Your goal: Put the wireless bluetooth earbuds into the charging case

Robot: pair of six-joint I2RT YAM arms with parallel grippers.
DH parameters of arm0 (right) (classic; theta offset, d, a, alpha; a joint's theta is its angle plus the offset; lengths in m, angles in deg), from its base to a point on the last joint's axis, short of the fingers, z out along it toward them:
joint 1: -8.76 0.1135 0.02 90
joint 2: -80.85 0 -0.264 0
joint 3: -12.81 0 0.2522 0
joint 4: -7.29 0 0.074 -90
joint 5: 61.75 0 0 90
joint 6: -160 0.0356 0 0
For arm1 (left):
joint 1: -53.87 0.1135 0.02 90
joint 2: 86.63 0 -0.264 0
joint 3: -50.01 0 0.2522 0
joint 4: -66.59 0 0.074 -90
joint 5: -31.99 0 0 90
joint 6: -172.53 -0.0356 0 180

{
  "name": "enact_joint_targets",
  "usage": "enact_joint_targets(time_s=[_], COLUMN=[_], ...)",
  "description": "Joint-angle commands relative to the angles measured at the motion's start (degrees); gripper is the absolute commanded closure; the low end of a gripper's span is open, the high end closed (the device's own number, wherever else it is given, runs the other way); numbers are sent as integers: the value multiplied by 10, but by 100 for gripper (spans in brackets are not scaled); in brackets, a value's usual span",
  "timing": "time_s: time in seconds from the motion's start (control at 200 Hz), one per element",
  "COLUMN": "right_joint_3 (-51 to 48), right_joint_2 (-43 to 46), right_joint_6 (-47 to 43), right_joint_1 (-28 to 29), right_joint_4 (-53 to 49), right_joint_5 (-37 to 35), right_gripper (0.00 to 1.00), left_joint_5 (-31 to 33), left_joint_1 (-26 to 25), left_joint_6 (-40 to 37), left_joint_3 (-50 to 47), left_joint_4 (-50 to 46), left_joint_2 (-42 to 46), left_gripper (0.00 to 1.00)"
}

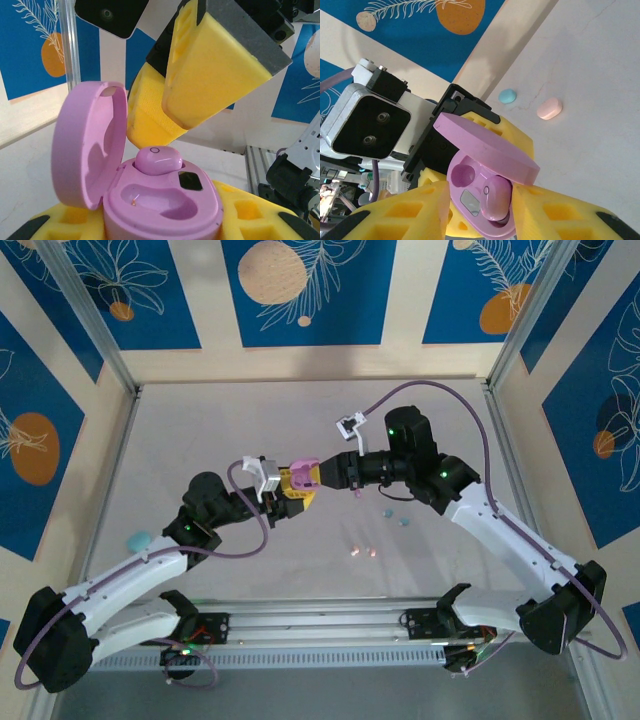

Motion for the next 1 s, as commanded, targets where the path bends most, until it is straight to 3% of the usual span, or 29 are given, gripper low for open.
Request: enact_joint_targets(time_s=[0.0,0.285,0.42,0.6,0.665,0.765,0.995], right_joint_3=[9,-9,-47,-118,-131,-150,-107], right_joint_2=[11,69,128,174,153,83,-124], right_joint_6=[-2,-8,-4,58,84,87,4], right_joint_1=[2,-5,-25,-107,-156,-218,-222], right_joint_4=[-31,-5,7,-6,-49,-72,-89], right_joint_5=[-24,-17,-77,-189,-202,-164,-161], right_gripper=[59,57,58,54,55,55,57], left_joint_5=[-7,21,39,53,54,54,61], left_joint_1=[0,0,0,0,0,0,0], left_joint_6=[-15,-28,-35,-34,-30,-23,-19], left_joint_3=[8,-7,-15,-13,-13,-11,-7], left_joint_4=[37,21,4,-13,-14,-19,-43], left_joint_2=[12,32,50,67,71,77,95], left_gripper=[69,69,69,70,70,70,69])
